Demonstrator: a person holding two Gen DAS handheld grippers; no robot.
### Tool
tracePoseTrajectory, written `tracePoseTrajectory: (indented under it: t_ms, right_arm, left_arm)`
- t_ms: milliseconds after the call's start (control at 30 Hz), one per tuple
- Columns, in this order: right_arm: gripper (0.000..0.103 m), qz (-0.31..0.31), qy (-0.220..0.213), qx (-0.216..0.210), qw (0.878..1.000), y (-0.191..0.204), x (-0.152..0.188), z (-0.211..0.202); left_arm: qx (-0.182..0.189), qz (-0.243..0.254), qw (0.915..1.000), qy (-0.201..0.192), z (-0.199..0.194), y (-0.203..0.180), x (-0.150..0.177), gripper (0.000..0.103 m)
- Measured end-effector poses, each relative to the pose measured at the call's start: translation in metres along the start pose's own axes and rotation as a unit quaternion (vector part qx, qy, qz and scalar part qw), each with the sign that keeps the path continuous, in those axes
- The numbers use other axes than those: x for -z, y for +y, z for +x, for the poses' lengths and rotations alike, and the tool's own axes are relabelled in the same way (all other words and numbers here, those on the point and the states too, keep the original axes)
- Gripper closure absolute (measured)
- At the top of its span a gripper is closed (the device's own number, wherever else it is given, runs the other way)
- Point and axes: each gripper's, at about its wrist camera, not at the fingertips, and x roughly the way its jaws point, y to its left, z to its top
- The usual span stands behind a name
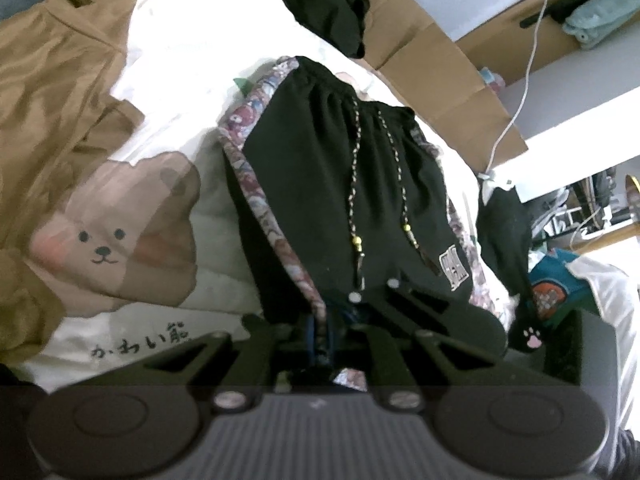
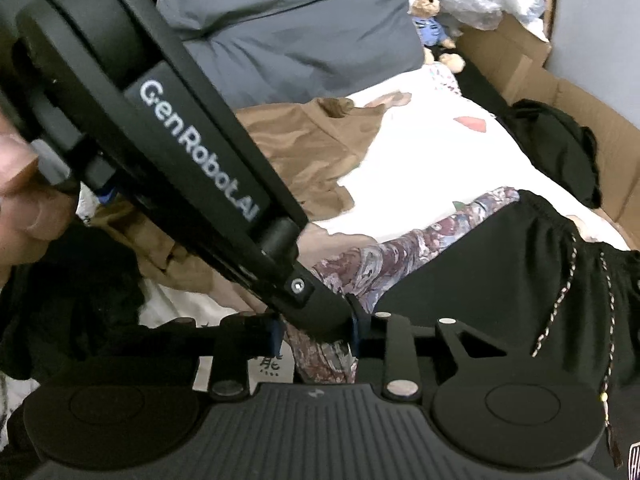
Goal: Fold clothes
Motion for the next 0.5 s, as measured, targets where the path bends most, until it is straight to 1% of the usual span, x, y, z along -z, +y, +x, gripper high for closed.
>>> tracePoseTrajectory:
  t_ms: [33, 67, 133, 167, 267, 400, 500]
  right_arm:
    - [0.096, -0.005, -0.001, 0.002, 1.0, 0.001, 0.0, 0.0]
    - [0.098, -0.011, 0.0, 0.008, 1.0, 0.002, 0.0, -0.001]
    - [0.098, -0.004, 0.002, 0.003, 1.0, -0.001, 0.001, -0.003]
    - [0.098, -0.001, 0.002, 0.001, 1.0, -0.003, 0.001, -0.004]
    - [0.098, 0.019, -0.001, -0.002, 1.0, -0.016, 0.004, -0.012]
    - [0.099, 0.05, -0.004, 0.006, 0.999, -0.044, 0.006, -0.03]
    - [0.099, 0.075, -0.003, 0.009, 0.997, -0.066, 0.006, -0.04]
  left_arm:
    - [-0.002, -0.002, 1.0, -0.009, -0.006, 0.0, -0.002, 0.079]
    - [-0.004, -0.003, 0.9998, -0.017, -0.01, 0.001, -0.002, 0.071]
    - [-0.013, -0.011, 0.9992, -0.036, -0.019, 0.006, -0.004, 0.07]
    - [-0.016, -0.016, 0.999, -0.038, -0.019, 0.009, -0.004, 0.07]
    - [-0.031, -0.034, 0.9985, -0.03, -0.011, 0.017, -0.002, 0.07]
    - [-0.046, -0.035, 0.9983, -0.008, 0.007, 0.018, 0.001, 0.07]
    - [-0.05, -0.034, 0.9982, -0.003, 0.012, 0.015, 0.0, 0.07]
